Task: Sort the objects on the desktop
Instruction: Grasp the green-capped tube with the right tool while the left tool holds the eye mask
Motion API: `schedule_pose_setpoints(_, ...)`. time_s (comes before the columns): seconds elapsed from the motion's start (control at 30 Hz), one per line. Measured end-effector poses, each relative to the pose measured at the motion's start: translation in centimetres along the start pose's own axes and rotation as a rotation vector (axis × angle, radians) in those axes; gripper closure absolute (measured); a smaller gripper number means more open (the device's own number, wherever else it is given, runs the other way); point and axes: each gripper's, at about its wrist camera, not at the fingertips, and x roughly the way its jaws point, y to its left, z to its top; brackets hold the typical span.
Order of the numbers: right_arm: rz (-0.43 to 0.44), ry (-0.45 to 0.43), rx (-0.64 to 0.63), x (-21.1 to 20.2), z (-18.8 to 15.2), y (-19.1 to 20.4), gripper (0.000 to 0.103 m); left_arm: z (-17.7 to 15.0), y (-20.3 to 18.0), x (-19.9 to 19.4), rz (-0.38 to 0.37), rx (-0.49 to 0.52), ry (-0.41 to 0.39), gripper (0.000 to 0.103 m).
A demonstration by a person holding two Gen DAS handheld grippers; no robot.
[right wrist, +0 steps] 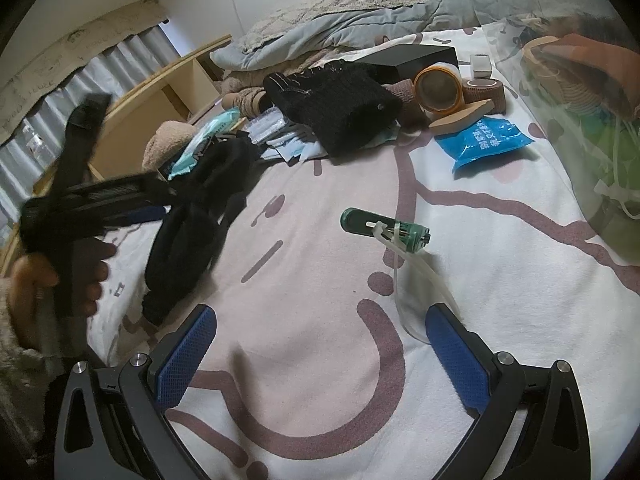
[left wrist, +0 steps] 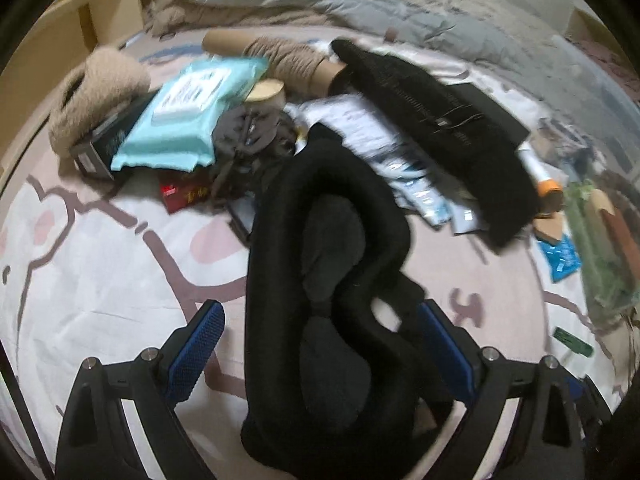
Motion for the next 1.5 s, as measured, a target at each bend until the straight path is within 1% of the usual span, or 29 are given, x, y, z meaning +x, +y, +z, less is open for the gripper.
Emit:
schedule_pose_setpoints(0.1,0.018,-0.006,0.020,-0.6,0.5,0.0,0.000,0.0,0.6,0.9,0.022,-0.014,0.021,0.006)
schedule_pose_setpoints(0.23,0.020,-0.034,0.008,-2.1,1.2,0.7,0.000,0.0,1.1,1.4,0.020,-0.026,0.031,0.006)
schedule_pose_setpoints(0.37,-0.003,-0.065,0.001,-3.7,2.1,1.0,0.000,-0.5,1.7,1.6,0.014,-0.048,0.039,0.006)
schedule_pose_setpoints(0.4,-0.016,-0.072,0.010,-3.9,2.4,0.9,0.000,-0.7,1.8,1.6,0.011,-0.060,0.040,0.006)
schedule_pose_setpoints(0.53,-0.167,-0.080,0.043,-3.8,2.9,-0.1,0.000,-1.4,1.9,1.7,0.027,-0.059,0.035,0.006)
schedule_pose_setpoints(0.6,-0.194,-0.068,0.033,-3.2,2.9,-0.2,0.002,-1.6,1.8,1.7,0.038,-0.051,0.026,0.006)
schedule_pose_setpoints(0.67,-0.198,-0.047,0.020,-2.6,2.8,-0.2,0.012,-1.8,1.9,1.7,0.042,-0.047,0.021,0.006)
schedule_pose_setpoints(0.73,-0.203,-0.021,-0.003,-1.7,2.9,-0.2,0.020,-1.8,2.0,1.9,0.040,-0.053,0.023,0.005)
schedule_pose_setpoints(0.87,-0.226,0.012,-0.047,-0.4,2.9,0.1,0.040,-1.8,2.1,2.5,0.034,-0.065,0.043,0.003)
schedule_pose_setpoints(0.97,-0.232,0.033,-0.050,0.3,3.1,-0.1,0.050,-1.9,2.2,2.5,0.034,-0.070,0.049,0.003)
schedule_pose_setpoints(1.2,-0.218,0.047,-0.034,1.0,3.1,-0.3,0.060,-2.2,2.4,2.2,0.032,-0.070,0.039,0.002)
schedule_pose_setpoints(1.27,-0.213,0.046,-0.035,1.0,3.0,-0.2,0.068,-2.3,2.5,2.1,0.029,-0.071,0.034,0.002)
schedule_pose_setpoints(1.33,-0.213,0.042,-0.034,0.9,2.9,-0.1,0.072,-2.4,2.7,2.0,0.026,-0.074,0.030,0.002)
schedule_pose_setpoints(1.43,-0.211,0.038,-0.028,0.9,2.9,0.0,0.076,-2.5,2.9,1.7,0.019,-0.075,0.026,0.003)
schedule_pose_setpoints(1.5,-0.205,0.033,-0.020,0.7,2.9,0.0,0.080,-2.4,2.7,1.8,0.015,-0.078,0.028,0.004)
